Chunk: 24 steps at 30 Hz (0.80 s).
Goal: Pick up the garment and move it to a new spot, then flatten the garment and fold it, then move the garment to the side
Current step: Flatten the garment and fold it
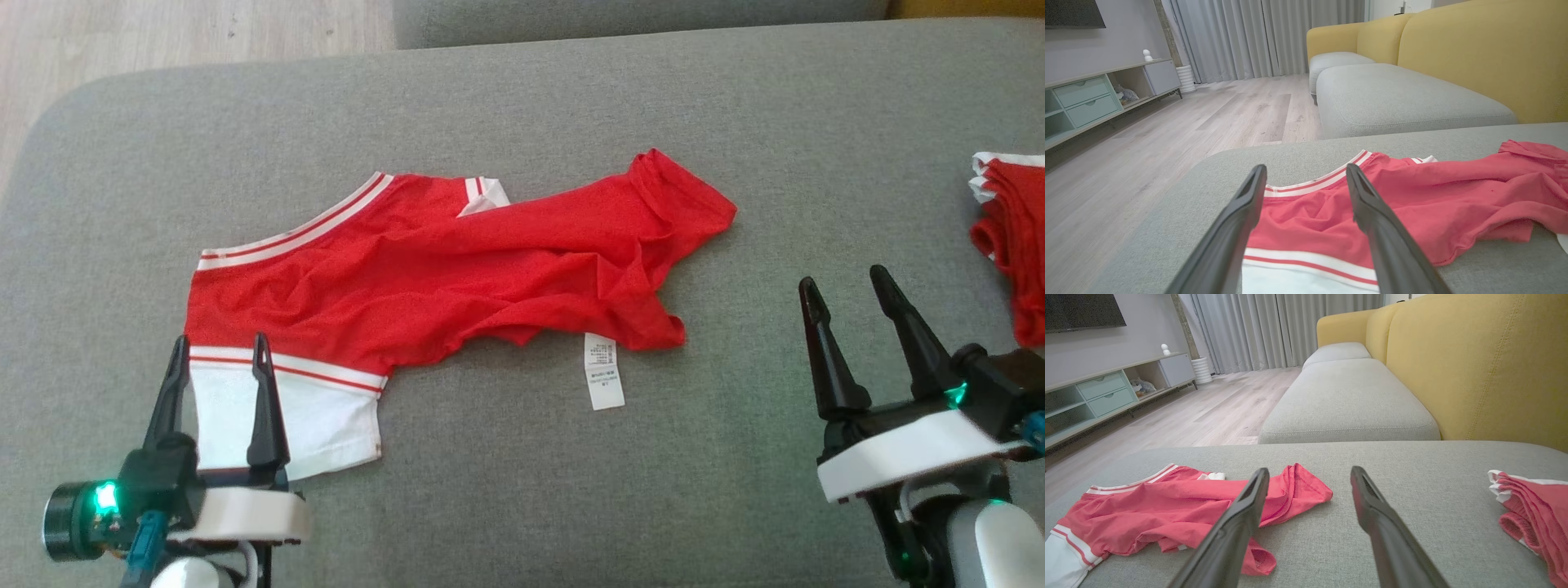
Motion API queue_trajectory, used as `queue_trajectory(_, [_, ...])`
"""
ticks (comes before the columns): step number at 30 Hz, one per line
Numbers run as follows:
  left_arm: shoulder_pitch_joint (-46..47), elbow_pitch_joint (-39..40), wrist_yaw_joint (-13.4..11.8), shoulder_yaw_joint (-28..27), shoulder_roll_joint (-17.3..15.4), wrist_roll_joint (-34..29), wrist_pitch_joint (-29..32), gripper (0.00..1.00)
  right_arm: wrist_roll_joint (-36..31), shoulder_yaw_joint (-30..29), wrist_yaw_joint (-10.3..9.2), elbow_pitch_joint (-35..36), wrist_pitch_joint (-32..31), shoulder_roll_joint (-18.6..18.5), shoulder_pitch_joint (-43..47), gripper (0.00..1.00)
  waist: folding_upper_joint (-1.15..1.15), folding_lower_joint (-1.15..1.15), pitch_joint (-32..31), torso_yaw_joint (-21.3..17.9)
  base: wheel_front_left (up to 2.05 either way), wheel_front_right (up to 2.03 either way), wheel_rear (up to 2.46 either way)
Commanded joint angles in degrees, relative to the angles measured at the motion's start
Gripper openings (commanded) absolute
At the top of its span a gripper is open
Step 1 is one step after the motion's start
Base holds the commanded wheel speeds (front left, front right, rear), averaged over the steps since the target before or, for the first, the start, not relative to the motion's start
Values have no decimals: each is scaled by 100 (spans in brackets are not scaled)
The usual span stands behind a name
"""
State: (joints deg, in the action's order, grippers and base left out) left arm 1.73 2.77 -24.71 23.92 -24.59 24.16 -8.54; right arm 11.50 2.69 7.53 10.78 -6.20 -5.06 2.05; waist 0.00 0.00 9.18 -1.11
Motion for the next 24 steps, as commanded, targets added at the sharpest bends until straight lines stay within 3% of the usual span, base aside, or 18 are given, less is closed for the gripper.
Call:
queue_trajectory(1, [145,197,-13,-231,-111,-12,6,100,-48,114,-4,258,-28,-101,-22,100,0,0,2,6,0,0,0])
queue_trajectory(11, [240,207,52,-172,-90,48,42,100,10,232,-4,145,-250,-194,-12,100,0,0,13,37,0,0,0])
queue_trajectory(16, [366,196,86,-93,-29,39,55,100,296,919,-4,-448,-489,-527,-274,100,0,0,105,102,0,0,0])
queue_trajectory(24, [670,22,228,51,155,56,-57,100,703,1888,-4,-1680,-278,-796,-1342,100,0,0,252,354,0,0,0])
